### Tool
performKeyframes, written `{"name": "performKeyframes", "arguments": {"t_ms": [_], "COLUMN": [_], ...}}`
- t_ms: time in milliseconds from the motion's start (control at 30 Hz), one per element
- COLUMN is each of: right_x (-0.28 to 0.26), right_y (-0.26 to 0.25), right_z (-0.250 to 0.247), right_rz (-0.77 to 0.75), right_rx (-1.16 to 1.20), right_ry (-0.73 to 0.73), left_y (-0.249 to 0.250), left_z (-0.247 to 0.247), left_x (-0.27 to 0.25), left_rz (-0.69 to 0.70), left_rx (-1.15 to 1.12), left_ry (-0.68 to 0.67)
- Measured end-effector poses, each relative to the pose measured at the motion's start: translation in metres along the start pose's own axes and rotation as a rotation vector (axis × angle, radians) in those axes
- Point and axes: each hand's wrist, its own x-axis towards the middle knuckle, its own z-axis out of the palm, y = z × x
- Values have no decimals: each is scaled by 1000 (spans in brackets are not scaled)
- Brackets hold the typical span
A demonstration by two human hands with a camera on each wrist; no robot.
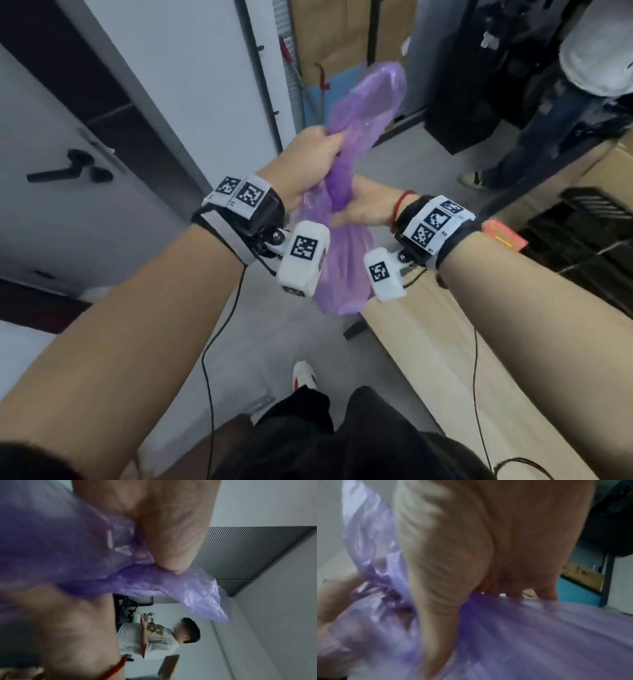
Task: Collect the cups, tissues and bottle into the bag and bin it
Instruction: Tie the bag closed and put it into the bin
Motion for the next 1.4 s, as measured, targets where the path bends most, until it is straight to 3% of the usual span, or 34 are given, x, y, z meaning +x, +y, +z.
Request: {"name": "performKeyframes", "arguments": {"t_ms": [67, 167, 367, 533, 833, 1067, 1400], "right_x": [60, 133, 258, 371, 554, 643, 758], "right_y": [0, 4, -11, 4, 75, 129, 221], "right_z": [3, 4, 9, -17, -76, -110, -127], "right_rz": [40, 137, 131, 172, 384, 594, 754], "right_rx": [-120, -178, -49, -34, -87, -65, -350], "right_ry": [118, 155, 267, 303, 150, 170, 103], "left_y": [-12, -28, -66, -119, -173, -241, -377], "left_z": [-44, -114, -235, -303, -374, -417, -477], "left_x": [19, 44, 112, 193, 360, 456, 554], "left_rz": [-31, -79, -160, -288, -340, -545, -734], "left_rx": [41, 76, -4, 35, -40, -117, 54], "left_ry": [41, 140, 247, 261, 572, 556, 497]}}
